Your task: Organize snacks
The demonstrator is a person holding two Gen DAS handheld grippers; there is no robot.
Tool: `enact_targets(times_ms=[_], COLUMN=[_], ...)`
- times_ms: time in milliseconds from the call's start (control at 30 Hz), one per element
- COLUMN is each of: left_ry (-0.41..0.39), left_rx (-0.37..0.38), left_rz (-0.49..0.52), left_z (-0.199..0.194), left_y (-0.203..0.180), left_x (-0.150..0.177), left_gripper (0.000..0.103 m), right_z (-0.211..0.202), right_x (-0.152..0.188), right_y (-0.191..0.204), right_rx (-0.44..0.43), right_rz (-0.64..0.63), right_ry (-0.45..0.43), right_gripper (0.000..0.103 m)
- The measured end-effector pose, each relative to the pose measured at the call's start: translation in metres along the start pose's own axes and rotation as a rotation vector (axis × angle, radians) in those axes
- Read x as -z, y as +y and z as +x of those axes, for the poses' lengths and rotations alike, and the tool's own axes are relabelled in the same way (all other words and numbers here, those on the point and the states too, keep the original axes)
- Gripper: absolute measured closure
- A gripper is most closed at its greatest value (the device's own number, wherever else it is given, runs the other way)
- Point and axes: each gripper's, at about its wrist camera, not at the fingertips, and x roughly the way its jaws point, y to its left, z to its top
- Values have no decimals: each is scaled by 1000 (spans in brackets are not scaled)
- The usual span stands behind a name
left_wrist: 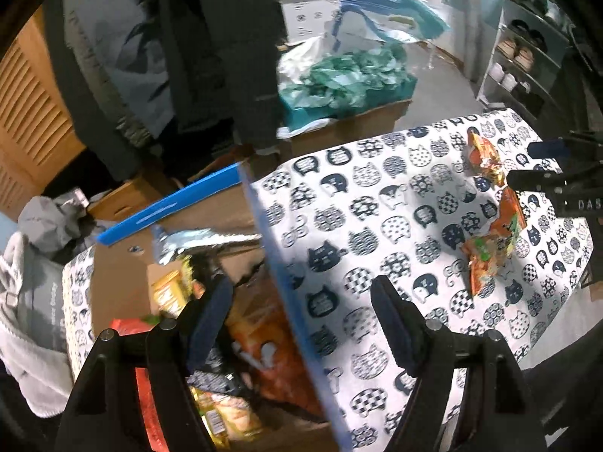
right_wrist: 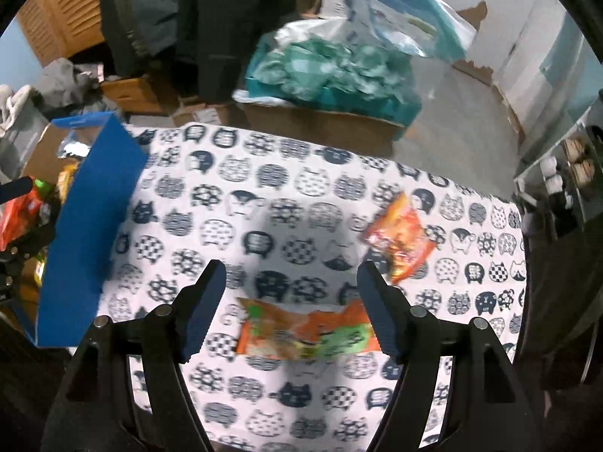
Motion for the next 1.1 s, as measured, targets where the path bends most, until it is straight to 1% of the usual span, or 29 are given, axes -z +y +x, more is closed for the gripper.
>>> enact_targets(times_ms=[67, 133, 233, 367, 500, 733, 833, 933, 1100], left_ry=[-1, -6, -6, 6, 19, 52, 51, 51, 55], left_rx=[12, 15, 16, 63, 90, 104, 94, 96, 114], left_rz=[17, 40, 63, 78, 107, 189, 230, 253, 272], left_z=[4, 9, 20, 36, 54, 86, 100, 110, 122], left_y=[-9, -18, -30, -43, -58, -84, -94, -102, -116], left_x=[-7, -15, -27, -43, -54, -64, -72, -79, -89], left_gripper=[22, 21, 21, 21, 21, 21, 21, 21, 21], right_z=[5, 10, 22, 45, 66, 100, 110, 121, 137], right_x=[-1, -2, -4, -6, -7, -12, -13, -15, -16], right_y=[-16, -32, -53, -70, -86, -111, -118, -118, -117], right_rx=[15, 35, 36, 72, 80, 50, 5, -21, -9], right_rz=[-12, -23, -41, -133, -197, -218, -219, -233, -251], right_ry=[16, 27, 49, 92, 114, 126, 128, 138, 156], right_gripper=[31, 31, 31, 31, 31, 31, 31, 31, 31])
